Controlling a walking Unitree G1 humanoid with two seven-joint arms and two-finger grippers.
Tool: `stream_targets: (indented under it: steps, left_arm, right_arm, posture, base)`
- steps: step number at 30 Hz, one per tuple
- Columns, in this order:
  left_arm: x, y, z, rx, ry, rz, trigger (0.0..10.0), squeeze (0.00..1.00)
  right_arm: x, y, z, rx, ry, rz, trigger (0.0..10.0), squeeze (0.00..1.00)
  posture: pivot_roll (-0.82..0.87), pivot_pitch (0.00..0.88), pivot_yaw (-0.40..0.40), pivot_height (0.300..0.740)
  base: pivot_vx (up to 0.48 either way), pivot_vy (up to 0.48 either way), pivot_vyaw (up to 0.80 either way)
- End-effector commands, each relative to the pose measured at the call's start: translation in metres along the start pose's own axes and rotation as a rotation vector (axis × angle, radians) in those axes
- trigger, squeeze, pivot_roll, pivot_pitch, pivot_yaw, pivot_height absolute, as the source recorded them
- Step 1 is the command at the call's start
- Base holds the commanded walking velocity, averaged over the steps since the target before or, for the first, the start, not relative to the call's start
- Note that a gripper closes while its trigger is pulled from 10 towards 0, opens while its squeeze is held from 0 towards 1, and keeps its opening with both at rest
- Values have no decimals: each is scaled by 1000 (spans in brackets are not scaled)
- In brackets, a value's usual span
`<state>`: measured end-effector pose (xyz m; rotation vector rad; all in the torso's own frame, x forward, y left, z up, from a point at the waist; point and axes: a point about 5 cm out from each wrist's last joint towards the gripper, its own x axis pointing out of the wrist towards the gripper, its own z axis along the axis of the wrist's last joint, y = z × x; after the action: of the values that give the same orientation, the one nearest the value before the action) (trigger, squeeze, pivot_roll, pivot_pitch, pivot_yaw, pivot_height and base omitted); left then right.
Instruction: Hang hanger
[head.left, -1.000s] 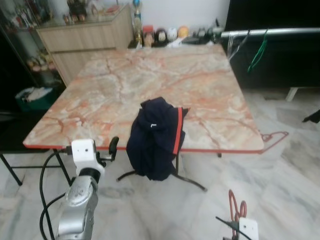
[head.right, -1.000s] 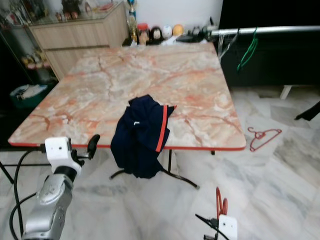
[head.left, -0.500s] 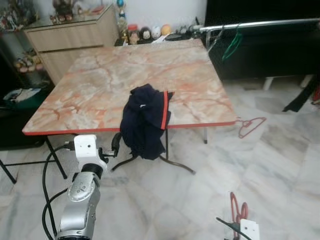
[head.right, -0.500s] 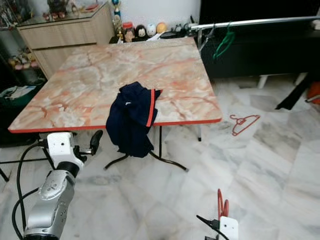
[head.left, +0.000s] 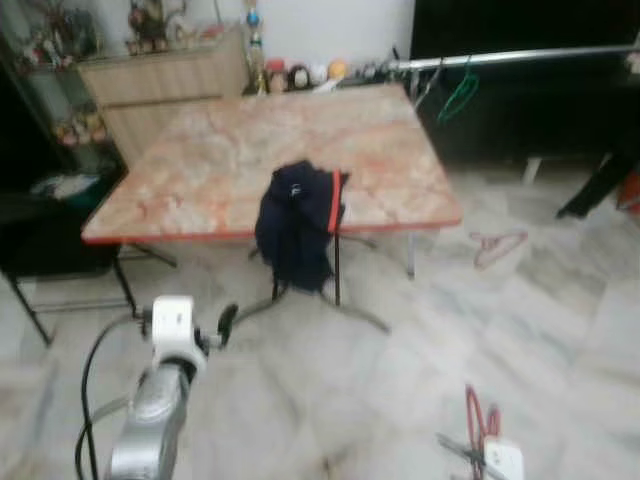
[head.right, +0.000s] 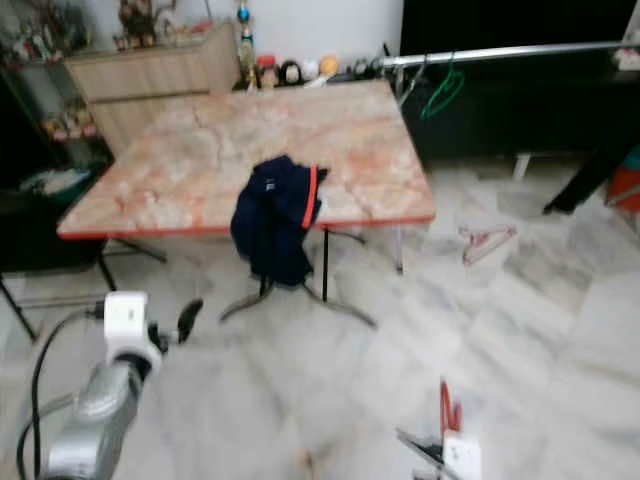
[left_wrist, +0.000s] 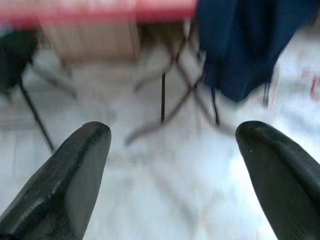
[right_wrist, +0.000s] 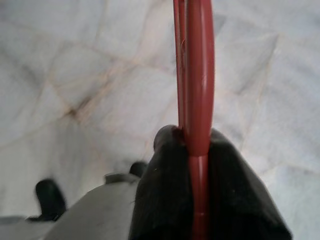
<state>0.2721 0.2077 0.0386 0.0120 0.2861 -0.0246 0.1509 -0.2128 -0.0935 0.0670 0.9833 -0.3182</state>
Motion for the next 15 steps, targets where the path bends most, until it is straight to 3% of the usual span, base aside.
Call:
stream_targets:
  steps: [1,6,7,8,10,11,15]
  left_arm:
    - [3,0,-11,19,48,-15,10000,0]
    - [2,1,-47,59,223,-23,10000,0]
    - [2,1,-47,59,223,-23,10000,0]
    - [-1,1,-60,82,294,-28,10000,0]
    - [-3,2,-66,91,325,-31,10000,0]
    - [-10,4,-81,120,406,-28,10000,0]
    - [-26,12,-103,133,515,0,10000,0]
  right_arm:
    - [0,3,3,8,-8,6,10000,0]
    - [1,4,3,11,-9,4,10000,0]
    - [1,4,3,11,-9,4,10000,0]
    - [1,4,3,12,-9,4,10000,0]
    - [1,4,3,12,-9,4,10000,0]
    - [1,4,4,12,-9,4,10000,0]
    - [1,4,4,15,-9,4,10000,0]
  posture:
    - [-152,0,59,740]
    - [-155,0,58,740]
    - [-155,0,58,740]
    - [-153,0,57,740]
    - [-153,0,56,740]
    - [-156,0,57,740]
    - [-159,0,58,740]
  base:
    - [0,0,0]
    - [0,0,0]
    - [0,0,0]
    - [0,0,0]
    - [0,0,0]
    - [0,0,0]
    - [0,0,0]
